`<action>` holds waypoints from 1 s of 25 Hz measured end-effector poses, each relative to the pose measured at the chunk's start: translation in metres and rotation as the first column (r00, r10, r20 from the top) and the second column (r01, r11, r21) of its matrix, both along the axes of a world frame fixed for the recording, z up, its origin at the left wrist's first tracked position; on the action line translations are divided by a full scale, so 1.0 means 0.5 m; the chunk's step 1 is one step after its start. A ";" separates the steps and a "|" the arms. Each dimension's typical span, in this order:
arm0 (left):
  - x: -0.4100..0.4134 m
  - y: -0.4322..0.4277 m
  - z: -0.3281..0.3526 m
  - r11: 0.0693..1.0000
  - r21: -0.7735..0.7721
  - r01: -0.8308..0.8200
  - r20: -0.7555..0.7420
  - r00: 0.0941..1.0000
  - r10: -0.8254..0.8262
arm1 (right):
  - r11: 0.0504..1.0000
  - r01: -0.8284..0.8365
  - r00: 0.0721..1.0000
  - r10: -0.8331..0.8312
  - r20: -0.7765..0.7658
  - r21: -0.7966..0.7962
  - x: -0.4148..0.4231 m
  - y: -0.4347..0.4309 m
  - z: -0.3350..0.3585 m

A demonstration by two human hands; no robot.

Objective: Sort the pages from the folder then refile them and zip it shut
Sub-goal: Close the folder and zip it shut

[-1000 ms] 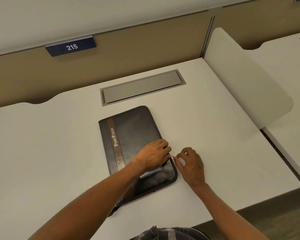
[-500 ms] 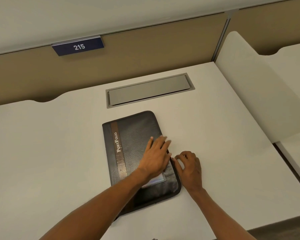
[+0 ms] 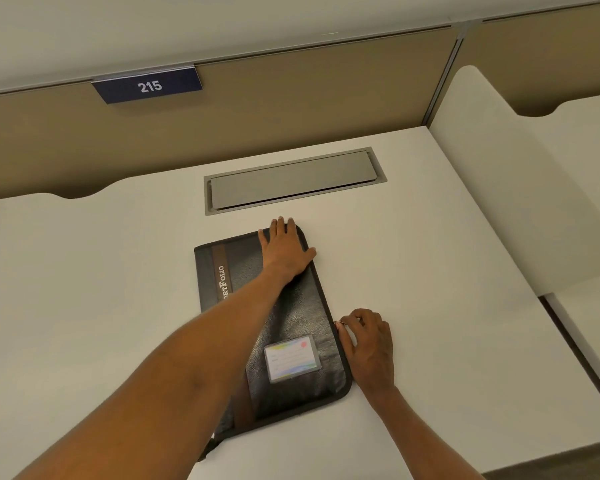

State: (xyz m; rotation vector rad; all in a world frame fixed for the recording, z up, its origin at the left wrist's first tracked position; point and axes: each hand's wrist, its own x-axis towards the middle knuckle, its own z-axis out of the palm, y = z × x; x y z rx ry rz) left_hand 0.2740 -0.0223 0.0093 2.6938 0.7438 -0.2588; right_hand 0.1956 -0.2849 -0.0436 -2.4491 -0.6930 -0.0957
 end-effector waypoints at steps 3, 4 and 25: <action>0.014 0.006 0.002 0.999 0.045 -0.008 0.006 1.000 0.007 | 1.000 -0.002 1.000 0.002 -0.010 0.012 0.001 0.000 0.001; 0.013 0.004 0.002 0.998 0.058 -0.004 0.016 1.000 0.003 | 0.999 -0.010 1.000 0.011 -0.016 0.030 0.000 -0.001 0.001; -0.091 -0.040 0.007 0.998 0.055 0.035 0.105 0.994 -0.041 | 0.997 -0.023 0.998 0.027 -0.060 0.067 0.040 0.052 0.003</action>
